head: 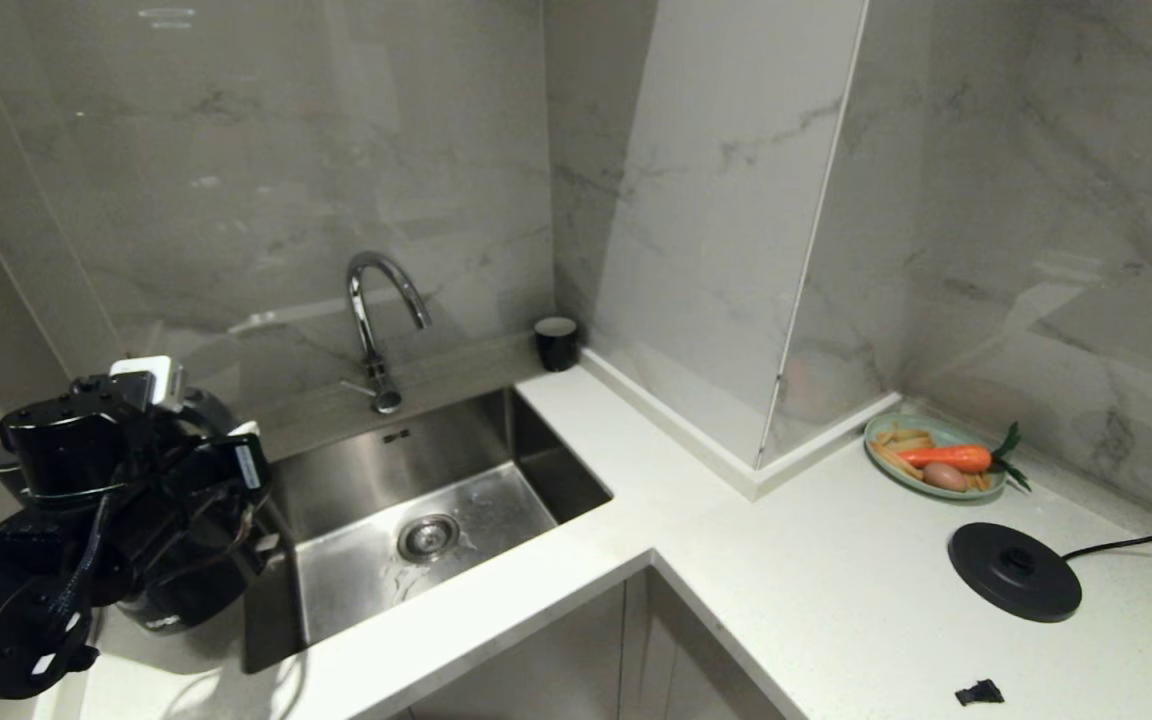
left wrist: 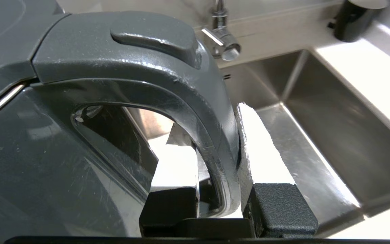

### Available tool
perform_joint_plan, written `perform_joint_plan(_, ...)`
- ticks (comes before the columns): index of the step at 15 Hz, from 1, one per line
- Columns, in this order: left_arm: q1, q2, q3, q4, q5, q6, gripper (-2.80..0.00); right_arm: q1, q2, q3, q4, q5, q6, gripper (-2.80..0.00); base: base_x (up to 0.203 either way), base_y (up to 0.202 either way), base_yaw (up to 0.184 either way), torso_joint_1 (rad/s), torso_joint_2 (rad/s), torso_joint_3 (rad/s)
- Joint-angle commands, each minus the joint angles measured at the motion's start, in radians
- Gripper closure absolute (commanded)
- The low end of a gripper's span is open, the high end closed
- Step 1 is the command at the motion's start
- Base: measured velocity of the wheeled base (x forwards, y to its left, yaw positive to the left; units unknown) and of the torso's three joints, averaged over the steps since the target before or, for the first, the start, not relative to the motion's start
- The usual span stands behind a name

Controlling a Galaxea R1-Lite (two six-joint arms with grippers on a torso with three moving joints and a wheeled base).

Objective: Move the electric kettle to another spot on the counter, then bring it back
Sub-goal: Place it on the power base

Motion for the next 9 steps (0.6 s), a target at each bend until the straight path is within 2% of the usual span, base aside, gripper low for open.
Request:
perform_joint_plan(1, -0.012, -0.035, -0.006, -0.002, 0.009, 0.000, 0.00, 0.000, 0.000, 0.000, -0.001, 0.002, 0.000, 0.00, 0.000, 0.000, 0.000, 0.000, 0.00, 0.000)
perform_joint_plan(6, -0.014, -0.039, -0.006, 0.000, 0.011, 0.000, 0.00, 0.000, 0.000, 0.000, -0.001, 0.000, 0.000, 0.00, 0.000, 0.000, 0.000, 0.000, 0.00, 0.000)
perform_joint_plan(9, -0.015, -0.039, -0.001, 0.000, 0.011, -0.001, 0.00, 0.000, 0.000, 0.000, 0.000, 0.000, 0.000, 0.00, -0.001, 0.005, -0.128, -0.001, 0.00, 0.002)
